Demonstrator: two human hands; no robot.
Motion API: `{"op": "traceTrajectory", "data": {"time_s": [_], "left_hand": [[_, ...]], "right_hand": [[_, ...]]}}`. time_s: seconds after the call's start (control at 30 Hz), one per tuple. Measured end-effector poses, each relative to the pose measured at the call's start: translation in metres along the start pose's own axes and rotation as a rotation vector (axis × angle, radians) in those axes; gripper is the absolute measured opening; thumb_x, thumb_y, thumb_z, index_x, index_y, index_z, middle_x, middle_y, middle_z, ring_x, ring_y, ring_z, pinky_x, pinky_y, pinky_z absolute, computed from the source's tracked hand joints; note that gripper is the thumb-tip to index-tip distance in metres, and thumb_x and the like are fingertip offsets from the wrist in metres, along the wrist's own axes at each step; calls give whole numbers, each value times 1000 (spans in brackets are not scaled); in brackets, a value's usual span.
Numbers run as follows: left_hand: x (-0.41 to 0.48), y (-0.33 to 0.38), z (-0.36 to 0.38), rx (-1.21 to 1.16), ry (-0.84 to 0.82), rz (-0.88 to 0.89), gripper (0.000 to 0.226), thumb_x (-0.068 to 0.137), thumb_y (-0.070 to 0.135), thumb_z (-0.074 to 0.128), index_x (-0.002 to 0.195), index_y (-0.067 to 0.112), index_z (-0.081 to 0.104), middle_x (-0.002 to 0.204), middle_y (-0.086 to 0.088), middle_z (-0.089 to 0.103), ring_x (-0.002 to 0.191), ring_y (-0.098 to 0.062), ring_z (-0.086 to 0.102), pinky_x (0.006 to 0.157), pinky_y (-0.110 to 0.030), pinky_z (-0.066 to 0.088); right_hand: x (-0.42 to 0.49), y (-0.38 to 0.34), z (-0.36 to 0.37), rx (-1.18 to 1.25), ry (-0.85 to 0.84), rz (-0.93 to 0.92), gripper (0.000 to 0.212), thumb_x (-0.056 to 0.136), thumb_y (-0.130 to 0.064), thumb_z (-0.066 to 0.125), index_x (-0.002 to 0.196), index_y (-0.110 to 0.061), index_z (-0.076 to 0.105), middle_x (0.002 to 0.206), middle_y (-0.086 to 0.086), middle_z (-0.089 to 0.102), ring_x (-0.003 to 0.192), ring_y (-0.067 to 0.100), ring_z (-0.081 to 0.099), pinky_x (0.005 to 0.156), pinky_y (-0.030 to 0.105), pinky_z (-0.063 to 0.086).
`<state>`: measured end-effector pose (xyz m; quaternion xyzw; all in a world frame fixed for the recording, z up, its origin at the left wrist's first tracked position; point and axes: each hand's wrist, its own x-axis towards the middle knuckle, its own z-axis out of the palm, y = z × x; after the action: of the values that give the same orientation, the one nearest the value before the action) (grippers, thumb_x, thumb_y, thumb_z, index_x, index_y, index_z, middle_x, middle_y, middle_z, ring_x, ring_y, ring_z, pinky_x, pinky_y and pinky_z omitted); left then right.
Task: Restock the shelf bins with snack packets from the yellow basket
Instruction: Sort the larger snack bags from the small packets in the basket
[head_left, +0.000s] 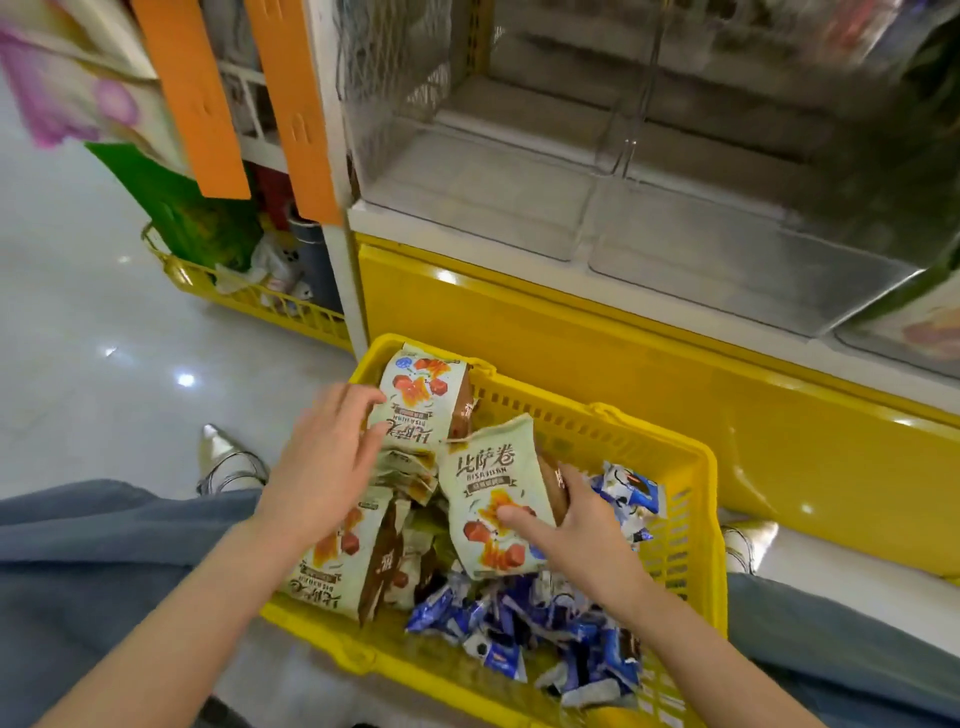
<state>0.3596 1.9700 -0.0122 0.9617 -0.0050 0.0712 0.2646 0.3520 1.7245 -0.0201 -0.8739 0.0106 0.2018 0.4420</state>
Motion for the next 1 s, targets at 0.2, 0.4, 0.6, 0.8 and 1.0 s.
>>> {"op": "traceTrajectory", "data": {"time_s": [0.2, 0.4, 0.6, 0.8, 1.0], "left_hand": [[-10, -83, 22, -135, -202, -438, 33, 99, 30, 35, 121, 8, 46, 107, -15, 60, 100, -33, 58, 81, -38, 44], [-23, -101, 41, -263, -165, -395, 20, 97, 38, 31, 80, 28, 35, 64, 0, 55, 58, -14, 56, 47, -27, 39], [-20, -103, 45, -261, -137, -392, 23, 97, 42, 29, 84, 25, 35, 63, 1, 55, 54, -10, 55, 42, -19, 33], [-18, -101, 45, -315, -130, -402, 25, 98, 43, 27, 92, 21, 40, 72, 0, 59, 63, -13, 59, 55, -35, 49], [-12, -90, 36, -402, -81, -473, 44, 96, 50, 19, 118, 22, 46, 114, 0, 59, 102, -16, 57, 87, -36, 46]], "right_hand": [[60, -66, 22, 424, -10, 75, 38, 83, -47, 63, 112, -24, 54, 97, -9, 70, 82, 6, 70, 65, 20, 56], [110, -91, 54, 61, -10, 166, 52, 94, -47, 46, 122, -4, 52, 111, 12, 67, 100, 26, 64, 90, 42, 51], [118, -98, 73, 120, 43, 202, 62, 92, -41, 53, 132, 1, 30, 131, 15, 51, 118, 29, 52, 100, 44, 45], [96, -88, 67, 405, -45, 339, 70, 90, -54, 48, 142, -13, 26, 137, 4, 46, 111, 20, 53, 85, 37, 45], [107, -95, 81, 460, -141, 367, 54, 94, -53, 40, 131, -14, 41, 114, 6, 63, 91, 20, 60, 74, 37, 47]]}}
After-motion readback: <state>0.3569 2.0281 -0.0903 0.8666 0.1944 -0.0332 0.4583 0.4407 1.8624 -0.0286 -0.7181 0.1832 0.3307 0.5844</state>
